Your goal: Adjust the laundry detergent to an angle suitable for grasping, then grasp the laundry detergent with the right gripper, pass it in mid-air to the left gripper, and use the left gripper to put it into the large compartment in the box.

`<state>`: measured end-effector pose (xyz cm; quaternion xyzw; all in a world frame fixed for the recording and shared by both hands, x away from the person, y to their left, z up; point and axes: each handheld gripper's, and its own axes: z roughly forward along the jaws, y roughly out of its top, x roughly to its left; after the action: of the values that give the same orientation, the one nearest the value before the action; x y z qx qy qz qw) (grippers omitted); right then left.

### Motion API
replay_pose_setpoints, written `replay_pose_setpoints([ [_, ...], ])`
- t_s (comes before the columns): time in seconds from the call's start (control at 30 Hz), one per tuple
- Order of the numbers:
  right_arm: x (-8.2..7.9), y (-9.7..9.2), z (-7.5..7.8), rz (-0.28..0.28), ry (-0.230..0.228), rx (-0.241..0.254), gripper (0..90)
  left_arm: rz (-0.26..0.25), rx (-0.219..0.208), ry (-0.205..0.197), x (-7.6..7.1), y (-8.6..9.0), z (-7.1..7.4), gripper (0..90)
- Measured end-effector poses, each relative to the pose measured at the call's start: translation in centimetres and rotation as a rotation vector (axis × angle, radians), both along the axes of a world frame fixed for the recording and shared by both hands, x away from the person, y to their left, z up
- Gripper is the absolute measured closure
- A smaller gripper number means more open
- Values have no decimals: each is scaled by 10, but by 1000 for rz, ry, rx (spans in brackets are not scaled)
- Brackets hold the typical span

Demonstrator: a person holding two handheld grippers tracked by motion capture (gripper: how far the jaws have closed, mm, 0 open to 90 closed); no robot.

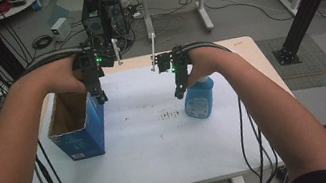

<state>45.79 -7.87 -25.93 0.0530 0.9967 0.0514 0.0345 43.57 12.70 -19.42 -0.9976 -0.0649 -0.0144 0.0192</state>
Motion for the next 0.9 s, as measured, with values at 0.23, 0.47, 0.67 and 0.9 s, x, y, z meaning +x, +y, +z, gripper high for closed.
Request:
replay_pose_setpoints([
  [0.23,2,-1,0,-11,3,0,39,2,-3,-1,1,2,0,63],
  [0.47,1,0,1,-16,11,7,39,6,-15,-6,3,5,1,63],
  [0.67,6,-2,-1,3,-1,9,39,8,2,3,4,6,0,63],
  [0.9,4,-3,3,-4,-1,26,39,2,-1,5,4,5,1,63],
])
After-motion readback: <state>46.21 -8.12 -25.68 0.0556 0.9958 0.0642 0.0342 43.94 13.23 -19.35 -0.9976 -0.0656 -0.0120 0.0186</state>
